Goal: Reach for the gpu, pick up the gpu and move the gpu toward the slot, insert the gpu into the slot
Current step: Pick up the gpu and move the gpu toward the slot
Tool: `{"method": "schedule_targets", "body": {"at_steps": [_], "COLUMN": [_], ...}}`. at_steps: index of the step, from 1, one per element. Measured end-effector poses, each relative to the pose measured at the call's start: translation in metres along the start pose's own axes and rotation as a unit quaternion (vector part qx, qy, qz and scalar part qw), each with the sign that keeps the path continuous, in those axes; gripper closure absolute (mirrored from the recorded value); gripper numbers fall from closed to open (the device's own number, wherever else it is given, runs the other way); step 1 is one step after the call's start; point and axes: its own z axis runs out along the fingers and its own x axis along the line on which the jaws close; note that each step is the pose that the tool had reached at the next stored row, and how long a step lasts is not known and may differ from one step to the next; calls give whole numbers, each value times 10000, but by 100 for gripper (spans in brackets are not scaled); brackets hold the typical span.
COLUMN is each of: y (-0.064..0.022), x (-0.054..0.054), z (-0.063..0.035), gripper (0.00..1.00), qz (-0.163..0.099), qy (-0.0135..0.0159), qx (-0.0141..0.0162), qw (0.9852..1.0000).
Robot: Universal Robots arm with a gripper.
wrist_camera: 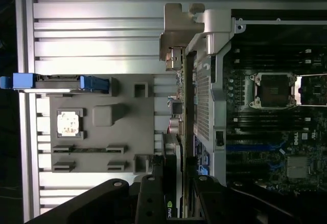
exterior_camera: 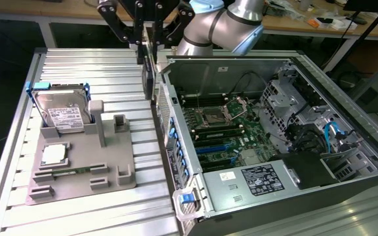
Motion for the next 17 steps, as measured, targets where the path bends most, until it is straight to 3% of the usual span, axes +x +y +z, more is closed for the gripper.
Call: {"method": "schedule_targets", "body": {"at_steps": [12, 14, 17], "y": [3, 4, 4], "x": [-516, -731, -827], "z": [76, 131, 159], "gripper": [73, 73, 73], "qz": [1, 1, 0], "qy": [0, 0, 0], "qx": [0, 0, 1], "qw": [10000, 10000, 10000]}}
